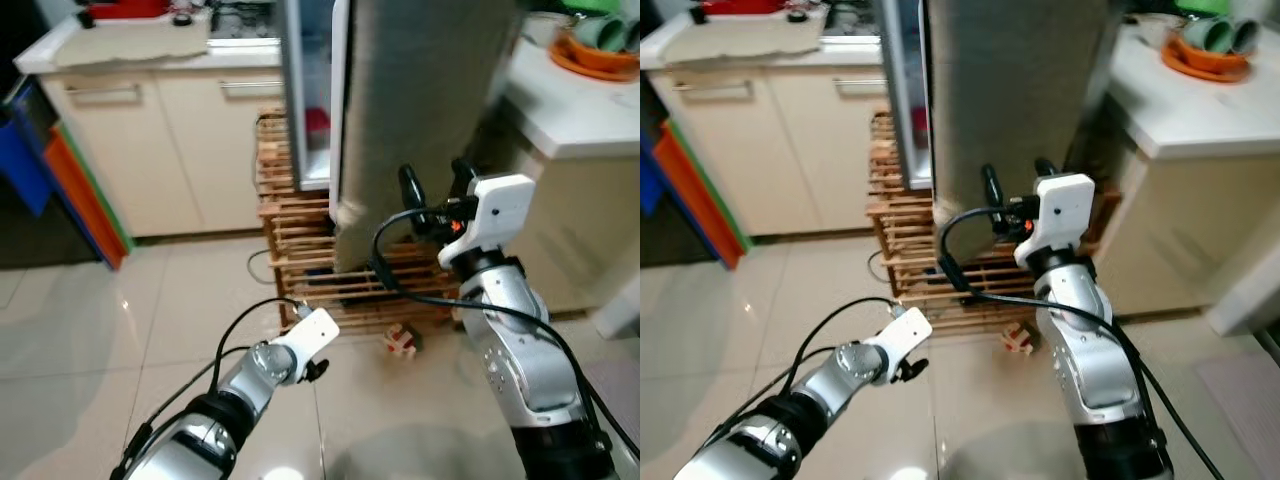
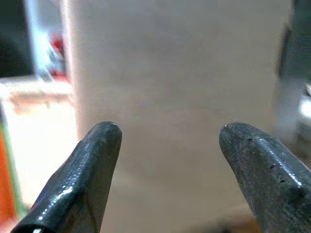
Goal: Restocking fridge
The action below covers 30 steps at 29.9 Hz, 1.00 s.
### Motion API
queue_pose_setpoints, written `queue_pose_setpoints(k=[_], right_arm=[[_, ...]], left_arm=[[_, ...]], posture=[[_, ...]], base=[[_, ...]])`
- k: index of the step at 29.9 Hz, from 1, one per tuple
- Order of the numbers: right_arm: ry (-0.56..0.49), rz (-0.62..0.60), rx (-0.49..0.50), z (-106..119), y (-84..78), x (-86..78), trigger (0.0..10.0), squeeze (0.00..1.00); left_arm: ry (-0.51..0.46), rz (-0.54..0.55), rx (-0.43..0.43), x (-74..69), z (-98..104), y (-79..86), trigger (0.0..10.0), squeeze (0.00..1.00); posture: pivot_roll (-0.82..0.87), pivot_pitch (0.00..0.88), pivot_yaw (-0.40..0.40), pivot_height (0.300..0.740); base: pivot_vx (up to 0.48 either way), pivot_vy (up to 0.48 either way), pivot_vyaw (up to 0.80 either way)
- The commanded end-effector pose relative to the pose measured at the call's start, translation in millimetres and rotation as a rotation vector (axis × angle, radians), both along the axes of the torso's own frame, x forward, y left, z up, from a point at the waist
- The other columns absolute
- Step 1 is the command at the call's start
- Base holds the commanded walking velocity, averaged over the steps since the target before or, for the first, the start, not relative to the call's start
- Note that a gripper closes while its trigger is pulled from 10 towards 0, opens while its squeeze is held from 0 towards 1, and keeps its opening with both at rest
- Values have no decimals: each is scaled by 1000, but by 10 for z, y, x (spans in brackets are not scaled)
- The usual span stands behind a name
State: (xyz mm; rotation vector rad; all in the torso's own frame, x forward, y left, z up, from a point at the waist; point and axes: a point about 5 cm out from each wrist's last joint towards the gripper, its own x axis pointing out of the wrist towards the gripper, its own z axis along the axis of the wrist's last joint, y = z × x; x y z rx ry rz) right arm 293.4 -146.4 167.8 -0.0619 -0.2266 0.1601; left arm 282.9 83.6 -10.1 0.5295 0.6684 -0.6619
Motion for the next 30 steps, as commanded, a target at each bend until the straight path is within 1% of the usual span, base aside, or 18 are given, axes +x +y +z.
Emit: queue_pose_setpoints(k=[1,2,3,5,7,8,10,11,12,13,15,18,19,21,22,23,26,30], right_arm=[[22,-111,-65,-81,-171,10,10000,0],[34,-130,-74,-107,-200,11,10000,0],[36,-155,-94,-141,-233,1,10000,0],[48,-194,-106,-193,-285,-16,10000,0],[74,-235,-93,-262,-342,-29,10000,0],[74,-235,-93,-262,-342,-29,10000,0],[109,-314,-92,-388,-460,-77,10000,0],[124,-346,-93,-437,-509,-102,10000,0],[135,-365,-89,-469,-543,-121,10000,0],[141,-373,-90,-492,-561,-132,10000,0],[142,-376,-94,-504,-568,-134,10000,0],[127,-362,-124,-502,-570,-152,10000,0],[128,-349,-128,-502,-563,-154,10000,0],[105,-321,-94,-481,-533,-160,10000,0],[93,-317,-96,-466,-522,-164,10000,0],[93,-317,-96,-466,-522,-164,10000,0],[83,-308,-97,-470,-490,-170,10000,0],[78,-306,-98,-475,-478,-170,10000,0]], left_arm=[[-109,41,-124,86,137,-181,10000,0],[-152,63,-175,134,210,-228,10000,0],[-236,92,-244,231,355,-233,10000,0],[-339,142,-346,360,571,-206,10000,0],[-397,186,-433,451,741,-180,10000,0],[-397,186,-433,451,741,-180,10000,0],[-503,241,-593,584,1100,-168,10000,0],[-550,258,-658,620,1257,-167,10000,0],[-575,261,-694,633,1353,-179,10000,0],[-590,257,-712,636,1403,-202,10000,0],[-599,255,-720,638,1418,-217,10000,0],[-638,257,-758,629,1495,-272,10000,0],[-647,234,-762,617,1519,-304,10000,0],[-667,173,-745,583,1561,-363,10000,0],[-674,138,-740,559,1583,-394,10000,0],[-674,138,-740,559,1583,-394,10000,0],[-670,57,-732,507,1606,-471,10000,0],[-649,50,-735,514,1586,-459,10000,0]], posture=[[-39,0,40,740],[-39,0,40,740],[-38,0,43,740],[-38,0,44,740],[-34,0,41,740],[-34,0,41,740],[-33,0,31,740],[-36,0,29,740],[-37,0,28,740],[-39,0,24,740],[-41,0,24,740],[-46,0,18,740],[-49,0,18,740],[-50,0,18,740],[-50,0,18,740],[-50,0,18,740],[-54,0,22,740],[-56,0,28,740]], base=[[0,0,0],[0,0,0],[0,0,0],[0,0,0],[0,0,0],[0,0,0],[0,0,0],[0,0,0],[0,0,0],[0,0,0],[0,0,0],[0,0,0],[0,0,0],[0,0,-594],[0,0,-694],[0,0,-694],[0,0,-688],[0,0,-688]])
